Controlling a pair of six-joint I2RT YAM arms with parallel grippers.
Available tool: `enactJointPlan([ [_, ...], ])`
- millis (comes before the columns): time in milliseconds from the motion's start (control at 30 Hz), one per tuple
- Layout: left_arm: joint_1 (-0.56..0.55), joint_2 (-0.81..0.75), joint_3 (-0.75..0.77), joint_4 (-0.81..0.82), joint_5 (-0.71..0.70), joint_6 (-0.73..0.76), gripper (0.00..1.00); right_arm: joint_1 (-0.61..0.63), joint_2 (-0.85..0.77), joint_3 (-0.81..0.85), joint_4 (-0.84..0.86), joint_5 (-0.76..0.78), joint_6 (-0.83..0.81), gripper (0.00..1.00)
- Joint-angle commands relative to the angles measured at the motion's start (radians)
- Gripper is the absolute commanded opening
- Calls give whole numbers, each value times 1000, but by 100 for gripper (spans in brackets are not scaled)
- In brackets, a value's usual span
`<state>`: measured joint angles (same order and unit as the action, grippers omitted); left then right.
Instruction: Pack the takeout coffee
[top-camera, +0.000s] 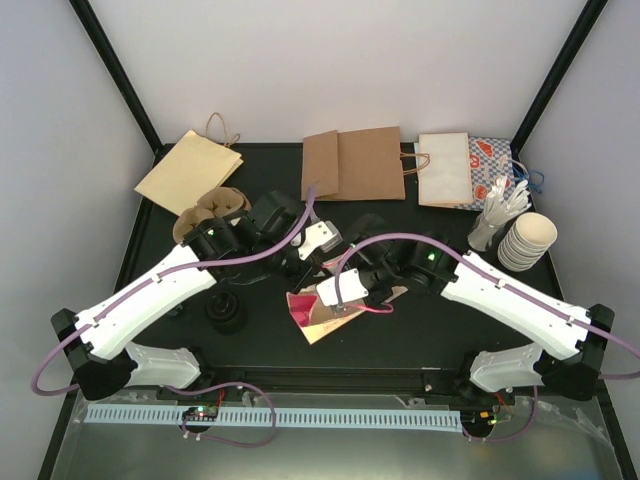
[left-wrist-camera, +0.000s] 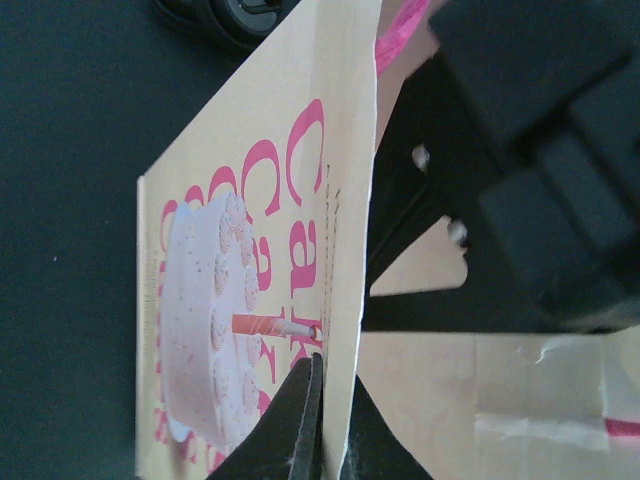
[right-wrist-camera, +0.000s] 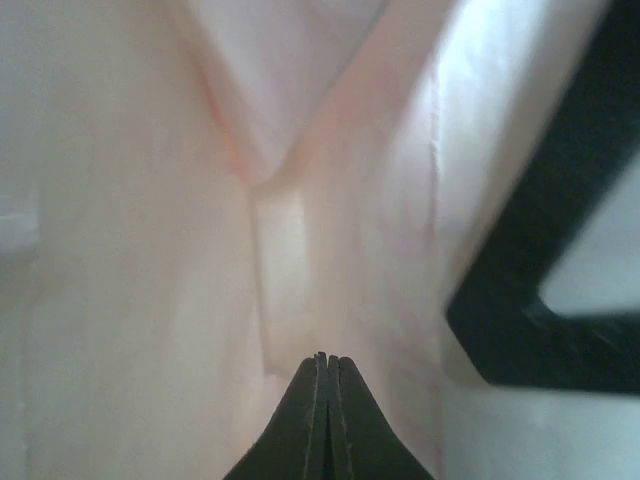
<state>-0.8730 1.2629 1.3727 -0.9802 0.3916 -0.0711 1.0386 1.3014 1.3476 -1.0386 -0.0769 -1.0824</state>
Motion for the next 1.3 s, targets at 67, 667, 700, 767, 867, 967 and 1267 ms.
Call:
enactJointPlan([
  [67, -12, -8, -5, -15, 0, 17, 2, -40, -22, 41, -35, -48, 17, 1],
  [667, -12, -2, 31, -7, -46, 6, 2, -40, -24, -16, -82, -79, 47, 1],
  [700, -12, -2, 35, 0, -32, 4, 2, -34, -22, -27, -75, -79, 50, 1],
  [767, -12, -2, 45, 8, -14, 2, 1, -19, -26, -49, -54, -74, 60, 1],
  [867, -12, 2, 59, 13, -19, 2, 1, 6, -32, -74, -47, -71, 67, 1],
  [967, -12, 8, 62, 14, -75, 4, 1, 24, -35, -84, -77, -110, 77, 1],
  [1267, -12, 12, 114, 9, -216, 20, 2, 79, -16, -109, -159, -59, 106, 1],
])
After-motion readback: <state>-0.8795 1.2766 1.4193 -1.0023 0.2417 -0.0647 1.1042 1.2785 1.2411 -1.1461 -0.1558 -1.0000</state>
